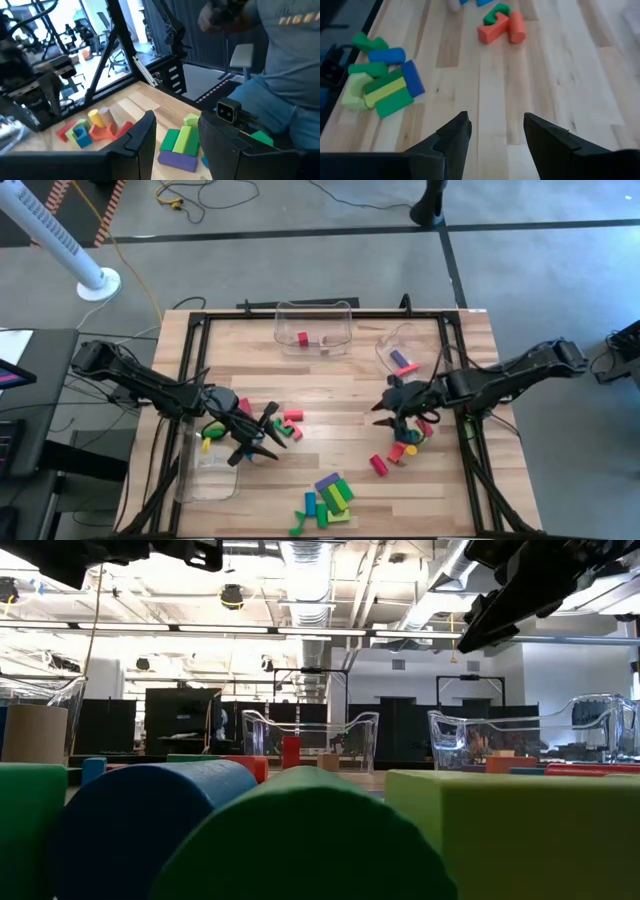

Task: Sort blocks by size
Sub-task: Put the blue cylindrical block into the left transparent bin

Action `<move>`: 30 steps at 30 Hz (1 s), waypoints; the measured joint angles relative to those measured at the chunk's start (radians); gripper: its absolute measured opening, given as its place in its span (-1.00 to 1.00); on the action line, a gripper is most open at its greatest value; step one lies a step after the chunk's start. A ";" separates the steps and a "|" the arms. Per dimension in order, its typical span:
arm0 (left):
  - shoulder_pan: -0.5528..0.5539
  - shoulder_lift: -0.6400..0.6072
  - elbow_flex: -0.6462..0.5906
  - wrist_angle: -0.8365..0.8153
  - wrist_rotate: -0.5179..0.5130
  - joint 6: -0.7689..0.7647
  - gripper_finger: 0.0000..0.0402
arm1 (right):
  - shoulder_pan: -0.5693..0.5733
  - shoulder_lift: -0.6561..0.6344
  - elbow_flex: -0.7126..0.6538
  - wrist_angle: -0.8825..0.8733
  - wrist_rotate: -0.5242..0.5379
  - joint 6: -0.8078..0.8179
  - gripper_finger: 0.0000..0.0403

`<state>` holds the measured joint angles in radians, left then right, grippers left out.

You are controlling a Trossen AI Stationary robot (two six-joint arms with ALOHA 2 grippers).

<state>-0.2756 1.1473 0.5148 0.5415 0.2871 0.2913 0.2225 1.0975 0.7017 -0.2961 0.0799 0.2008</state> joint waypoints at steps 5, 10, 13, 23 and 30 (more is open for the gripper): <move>0.000 0.003 0.000 -0.009 -0.045 -0.052 -0.31 | 0.024 0.083 0.000 0.058 0.000 -0.023 0.08; 0.000 0.082 0.019 0.005 -0.057 -0.086 -0.31 | 0.034 0.136 0.000 0.069 -0.002 -0.026 0.08; 0.000 0.173 0.067 -0.001 -0.056 -0.111 -0.31 | 0.042 0.153 0.000 0.078 -0.003 -0.026 0.08; -0.008 0.446 0.306 -0.208 -0.049 -0.210 -0.31 | 0.095 0.145 0.000 0.119 -0.002 -0.034 0.08; -0.071 0.572 0.470 -0.404 -0.031 -0.221 -0.31 | 0.144 0.148 0.000 0.141 -0.001 -0.025 0.08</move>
<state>-0.3466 1.7191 0.9852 0.1372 0.2566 0.0705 0.3665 1.2455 0.7017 -0.1550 0.0791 0.1761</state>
